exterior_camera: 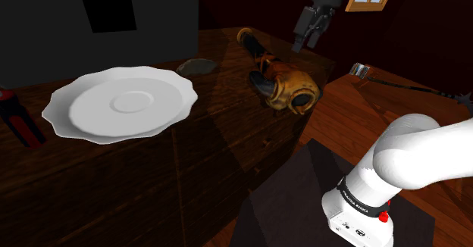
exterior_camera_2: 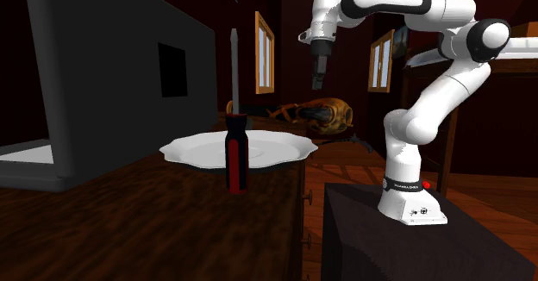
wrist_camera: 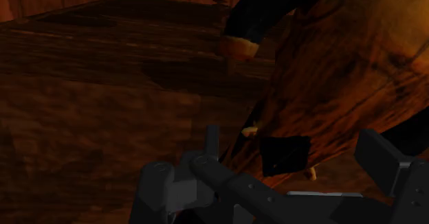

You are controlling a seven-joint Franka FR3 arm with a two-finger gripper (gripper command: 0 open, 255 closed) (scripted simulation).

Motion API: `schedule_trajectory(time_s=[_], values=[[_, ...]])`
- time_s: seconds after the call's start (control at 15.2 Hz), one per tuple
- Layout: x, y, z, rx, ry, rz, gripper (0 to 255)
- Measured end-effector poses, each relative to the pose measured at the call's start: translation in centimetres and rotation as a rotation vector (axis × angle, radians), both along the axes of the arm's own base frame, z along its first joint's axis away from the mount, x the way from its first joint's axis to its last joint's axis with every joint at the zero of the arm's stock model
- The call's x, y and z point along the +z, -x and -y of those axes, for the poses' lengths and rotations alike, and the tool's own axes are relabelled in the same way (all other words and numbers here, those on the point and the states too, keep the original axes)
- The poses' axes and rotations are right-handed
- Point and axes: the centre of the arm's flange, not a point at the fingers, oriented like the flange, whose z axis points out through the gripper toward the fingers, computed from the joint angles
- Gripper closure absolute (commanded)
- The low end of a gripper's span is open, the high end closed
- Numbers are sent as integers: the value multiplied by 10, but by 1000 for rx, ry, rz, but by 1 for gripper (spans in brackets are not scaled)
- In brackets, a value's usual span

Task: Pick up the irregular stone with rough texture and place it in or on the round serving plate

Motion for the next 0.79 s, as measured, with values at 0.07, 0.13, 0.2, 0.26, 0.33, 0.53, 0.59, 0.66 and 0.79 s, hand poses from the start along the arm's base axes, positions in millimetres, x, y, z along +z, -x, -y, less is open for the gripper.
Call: schedule_trajectory(time_s=[0.07,0.13,0.2,0.26,0.33,0.53,0.59,0.66,0.79], values=[[0,0,0,0,0,0,0],[0,-7,-1,23,0,-2,0],[-2,-17,-3,60,-1,-5,0],[-4,-28,-1,102,-1,-10,0],[-7,-40,-3,149,-2,-15,0],[-14,-82,-15,297,-3,-30,0],[-15,-93,-19,346,-3,-34,0],[-18,-107,-23,396,-3,-38,0],[-24,-131,-36,497,-4,-48,0]])
